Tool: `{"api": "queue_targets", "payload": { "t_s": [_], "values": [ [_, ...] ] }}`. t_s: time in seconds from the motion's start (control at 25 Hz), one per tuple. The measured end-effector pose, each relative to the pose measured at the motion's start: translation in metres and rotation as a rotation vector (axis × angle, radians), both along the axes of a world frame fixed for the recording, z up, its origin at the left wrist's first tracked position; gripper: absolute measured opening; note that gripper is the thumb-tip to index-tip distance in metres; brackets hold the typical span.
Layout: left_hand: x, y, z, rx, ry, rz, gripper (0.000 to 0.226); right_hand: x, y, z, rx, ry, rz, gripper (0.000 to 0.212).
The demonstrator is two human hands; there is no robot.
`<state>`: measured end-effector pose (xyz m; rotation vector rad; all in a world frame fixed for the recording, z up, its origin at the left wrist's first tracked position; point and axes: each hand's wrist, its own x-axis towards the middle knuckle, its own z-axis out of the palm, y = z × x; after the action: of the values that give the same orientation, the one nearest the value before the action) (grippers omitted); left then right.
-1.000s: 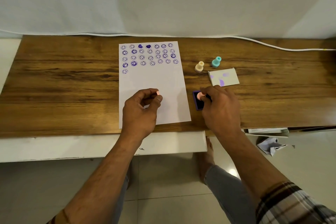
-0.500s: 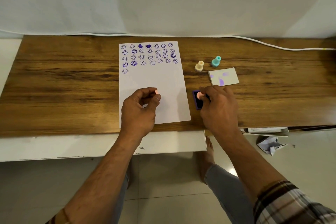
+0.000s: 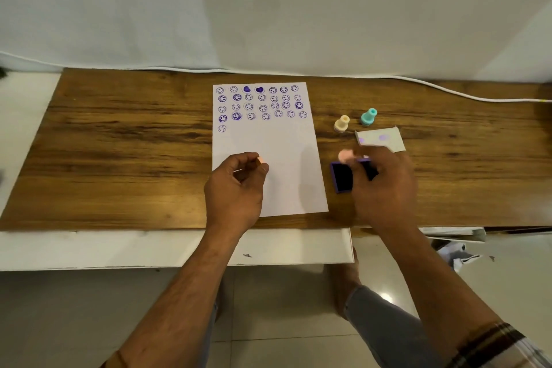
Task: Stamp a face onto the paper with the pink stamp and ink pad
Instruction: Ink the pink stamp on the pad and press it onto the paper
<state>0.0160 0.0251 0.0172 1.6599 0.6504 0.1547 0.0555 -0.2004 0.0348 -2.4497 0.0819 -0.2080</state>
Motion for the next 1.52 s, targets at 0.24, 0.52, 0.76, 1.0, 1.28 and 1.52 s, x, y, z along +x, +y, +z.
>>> {"api": "queue_targets", "payload": {
  "t_s": [0.24,0.52,0.76,1.0,1.28,1.52],
  "values": [
    [0.001,0.015,0.0,-0.315,0.084,0.328,0.014,0.047,0.118,0.013,0.429,-0.033,0.142,0.021],
    [0.007,0.023,-0.003,-0.49,0.136,0.456,0.012,0.087,0.173,-0.029,-0.019,-0.062,0.408,0.025],
    [0.008,0.023,-0.005,-0.515,0.136,0.458,0.013,0.095,0.176,-0.032,-0.21,-0.088,0.505,0.026],
    [0.009,0.023,-0.005,-0.527,0.142,0.47,0.015,0.097,0.182,-0.03,-0.439,-0.161,0.594,0.033],
    [0.009,0.02,-0.004,-0.527,0.126,0.479,0.016,0.106,0.186,-0.022,-0.593,-0.098,0.715,0.041],
    [0.007,0.021,-0.004,-0.533,0.125,0.483,0.015,0.097,0.195,-0.015,-0.714,-0.133,0.706,0.034]
  ]
}}
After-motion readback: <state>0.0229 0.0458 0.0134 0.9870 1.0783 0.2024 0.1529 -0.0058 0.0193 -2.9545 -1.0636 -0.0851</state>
